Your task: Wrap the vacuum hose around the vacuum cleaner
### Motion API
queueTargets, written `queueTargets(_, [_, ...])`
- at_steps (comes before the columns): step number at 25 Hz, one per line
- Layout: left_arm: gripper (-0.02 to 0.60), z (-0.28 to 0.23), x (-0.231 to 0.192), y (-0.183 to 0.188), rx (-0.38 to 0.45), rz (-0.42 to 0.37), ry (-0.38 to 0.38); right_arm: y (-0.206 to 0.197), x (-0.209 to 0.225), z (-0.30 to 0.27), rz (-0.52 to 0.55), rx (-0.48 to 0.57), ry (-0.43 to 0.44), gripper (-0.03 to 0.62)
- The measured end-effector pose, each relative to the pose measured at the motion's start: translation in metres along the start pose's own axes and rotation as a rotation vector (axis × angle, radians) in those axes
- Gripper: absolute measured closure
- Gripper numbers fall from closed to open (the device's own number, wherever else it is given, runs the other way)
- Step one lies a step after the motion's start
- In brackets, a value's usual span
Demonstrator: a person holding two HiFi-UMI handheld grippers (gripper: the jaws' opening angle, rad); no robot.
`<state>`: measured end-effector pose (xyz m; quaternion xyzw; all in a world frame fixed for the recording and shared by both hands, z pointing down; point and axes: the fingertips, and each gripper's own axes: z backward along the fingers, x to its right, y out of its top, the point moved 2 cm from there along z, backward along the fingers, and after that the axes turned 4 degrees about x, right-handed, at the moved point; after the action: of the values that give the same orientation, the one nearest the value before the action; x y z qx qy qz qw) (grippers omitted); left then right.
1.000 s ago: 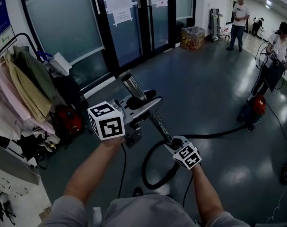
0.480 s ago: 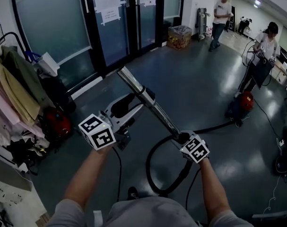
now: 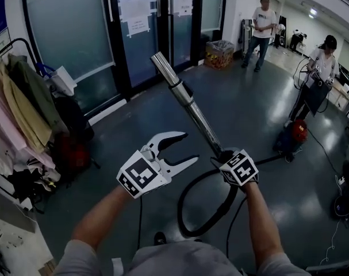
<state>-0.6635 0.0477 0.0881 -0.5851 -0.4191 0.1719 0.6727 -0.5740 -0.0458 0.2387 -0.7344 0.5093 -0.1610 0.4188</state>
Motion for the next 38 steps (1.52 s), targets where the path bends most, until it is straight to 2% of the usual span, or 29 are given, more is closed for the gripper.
queueTargets(3, [0.336, -0.015, 0.0, 0.03, -0.042, -0.19, -0.025, 0.018, -0.005, 0.003, 0.01, -0.007, 0.02, 0.461])
queueTargets(7, [0.336, -0.04, -0.008, 0.067, -0.082, -0.33, -0.038, 0.029, -0.008, 0.008, 0.044, -0.013, 0.051, 0.461])
queueTargets(11, [0.336, -0.062, -0.005, 0.073, -0.173, -0.4, -0.078, 0.027, -0.014, 0.008, 0.057, -0.028, 0.072, 0.461])
queueTargets(17, [0.334, -0.082, -0.009, 0.034, -0.386, -0.47, -0.071, 0.008, -0.008, 0.019, 0.063, -0.023, 0.088, 0.464])
queueTargets(19, [0.334, -0.088, -0.01, 0.019, -0.452, -0.476, -0.083, 0.001, -0.005, 0.023, 0.072, -0.018, 0.097, 0.464])
queueTargets(24, [0.334, -0.09, -0.008, -0.029, -0.629, -0.427, -0.149, -0.016, 0.0, 0.03, 0.091, -0.012, 0.124, 0.468])
queueTargets(28, [0.334, -0.091, 0.011, -0.076, -0.767, -0.37, -0.218, -0.038, 0.005, 0.032, 0.195, -0.069, 0.113, 0.47])
queueTargets(30, [0.334, -0.094, 0.018, -0.091, -0.777, -0.359, -0.226, -0.047, 0.009, 0.029, 0.234, -0.105, 0.107, 0.47])
queueTargets(35, [0.334, -0.102, 0.022, -0.119, -0.768, -0.293, -0.262, -0.063, 0.011, 0.019, 0.236, -0.168, 0.125, 0.47])
queueTargets(38, [0.334, -0.114, 0.024, -0.135, -0.784, -0.319, -0.325, -0.072, 0.019, 0.014, 0.23, -0.204, 0.122, 0.47])
